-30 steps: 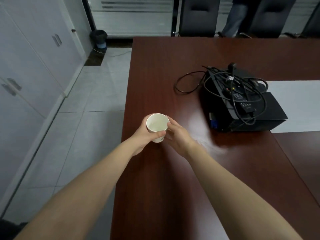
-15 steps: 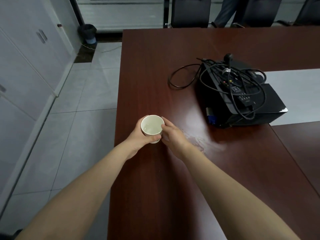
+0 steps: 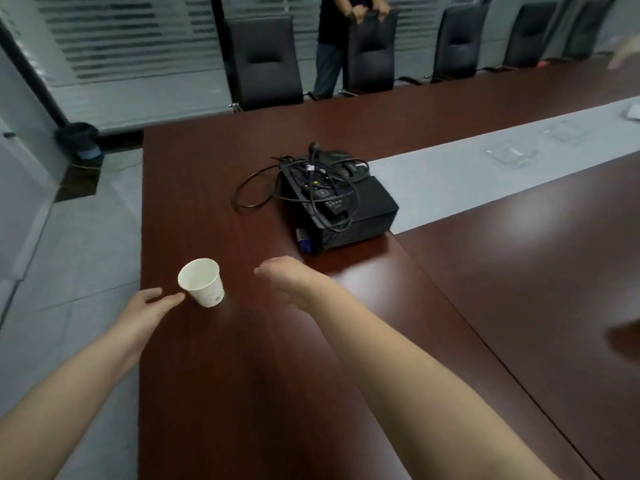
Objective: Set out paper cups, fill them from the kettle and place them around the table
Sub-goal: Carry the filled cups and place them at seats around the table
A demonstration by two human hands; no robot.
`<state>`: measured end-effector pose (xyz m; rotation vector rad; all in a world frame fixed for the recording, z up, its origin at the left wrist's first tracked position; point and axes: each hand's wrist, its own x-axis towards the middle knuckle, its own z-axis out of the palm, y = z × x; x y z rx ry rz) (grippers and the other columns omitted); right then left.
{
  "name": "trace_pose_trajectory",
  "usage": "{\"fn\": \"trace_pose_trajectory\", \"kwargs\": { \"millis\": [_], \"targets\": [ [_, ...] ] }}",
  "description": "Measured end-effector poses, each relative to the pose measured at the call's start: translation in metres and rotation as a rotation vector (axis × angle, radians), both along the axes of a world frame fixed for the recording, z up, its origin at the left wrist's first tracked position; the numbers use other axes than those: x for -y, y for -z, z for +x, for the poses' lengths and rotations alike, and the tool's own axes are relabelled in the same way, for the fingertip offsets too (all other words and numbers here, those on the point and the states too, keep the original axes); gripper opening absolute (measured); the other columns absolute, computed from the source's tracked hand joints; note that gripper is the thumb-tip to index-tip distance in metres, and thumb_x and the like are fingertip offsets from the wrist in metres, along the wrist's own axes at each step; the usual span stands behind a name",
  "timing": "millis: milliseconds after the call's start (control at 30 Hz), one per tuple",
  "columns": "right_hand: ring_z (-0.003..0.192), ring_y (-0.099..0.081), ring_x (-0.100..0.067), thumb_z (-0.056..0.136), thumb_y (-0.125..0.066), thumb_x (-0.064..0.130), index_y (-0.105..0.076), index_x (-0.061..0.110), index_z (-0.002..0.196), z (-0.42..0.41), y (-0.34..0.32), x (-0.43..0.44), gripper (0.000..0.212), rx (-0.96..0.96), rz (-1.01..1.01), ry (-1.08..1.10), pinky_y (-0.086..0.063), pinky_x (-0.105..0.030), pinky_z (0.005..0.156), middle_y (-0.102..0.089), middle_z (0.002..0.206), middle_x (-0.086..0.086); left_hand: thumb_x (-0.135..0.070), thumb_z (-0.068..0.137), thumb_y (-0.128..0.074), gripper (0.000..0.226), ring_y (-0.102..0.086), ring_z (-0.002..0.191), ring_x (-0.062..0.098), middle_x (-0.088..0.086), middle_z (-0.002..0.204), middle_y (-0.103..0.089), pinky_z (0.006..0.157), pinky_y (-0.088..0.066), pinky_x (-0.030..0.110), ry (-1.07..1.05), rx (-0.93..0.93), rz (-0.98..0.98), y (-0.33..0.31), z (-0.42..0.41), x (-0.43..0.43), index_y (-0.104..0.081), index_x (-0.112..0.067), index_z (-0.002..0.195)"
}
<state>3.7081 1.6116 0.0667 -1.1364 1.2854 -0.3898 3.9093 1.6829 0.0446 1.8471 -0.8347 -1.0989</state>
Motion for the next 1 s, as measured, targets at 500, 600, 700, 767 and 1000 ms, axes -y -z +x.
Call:
{"fn": "trace_pose_trajectory", "kwargs": {
  "millis": [500, 600, 700, 767, 1000],
  "targets": [
    [0.131, -0.043, -0.019, 0.098, -0.046, 0.030, -0.040, 0.015, 0.142, -0.359, -0.115, -0.173, 0.047, 0.091, -0.323, 0.081, -0.038, -0.031, 0.101, -0.045, 0.144, -0.006, -0.010, 0.097, -0.047, 0.024, -0.057, 0.111, 0.021, 0.001, 0.106, -0.066, 0.101, -0.038, 0.037, 0.415, -0.263, -0.271, -0.130, -0.400, -0.085, -0.056, -0.013, 0.119],
    [0.129, -0.046, -0.017, 0.097, -0.048, 0.034, -0.043, 0.017, 0.140, -0.454, -0.111, -0.199, 0.047, 0.074, -0.397, 0.239, -0.039, -0.032, 0.104, -0.051, 0.136, -0.002, -0.012, 0.094, -0.054, 0.022, -0.059, 0.112, 0.018, 0.002, 0.111, -0.068, 0.104, -0.039, 0.039, 0.537, -0.295, -0.263, -0.133, -0.503, -0.098, -0.061, -0.016, 0.115],
    [0.129, -0.046, -0.014, 0.095, -0.049, 0.038, -0.044, 0.023, 0.139, -0.536, -0.097, -0.217, 0.046, 0.020, -0.471, 0.445, -0.039, -0.036, 0.107, -0.052, 0.138, 0.003, -0.013, 0.094, -0.055, 0.022, -0.057, 0.116, 0.015, -0.001, 0.115, -0.067, 0.104, -0.039, 0.037, 0.647, -0.326, -0.278, -0.127, -0.593, -0.112, -0.060, -0.019, 0.114],
    [0.127, -0.047, -0.013, 0.095, -0.049, 0.040, -0.046, 0.026, 0.137, -0.587, -0.087, -0.233, 0.045, -0.005, -0.490, 0.594, -0.040, -0.035, 0.106, -0.052, 0.139, 0.003, -0.011, 0.095, -0.053, 0.024, -0.056, 0.116, 0.013, -0.001, 0.117, -0.066, 0.105, -0.038, 0.035, 0.710, -0.365, -0.270, -0.119, -0.650, -0.121, -0.058, -0.020, 0.117],
    [0.121, -0.051, -0.010, 0.097, -0.048, 0.031, -0.046, 0.028, 0.130, -0.746, -0.052, -0.303, 0.033, 0.044, -0.404, 0.991, -0.044, -0.033, 0.102, -0.052, 0.135, 0.004, -0.001, 0.094, -0.050, 0.038, -0.055, 0.110, 0.010, 0.002, 0.122, -0.061, 0.102, -0.038, 0.029, 0.999, -0.472, -0.183, -0.072, -0.829, -0.143, -0.051, -0.012, 0.131]
  ]
}}
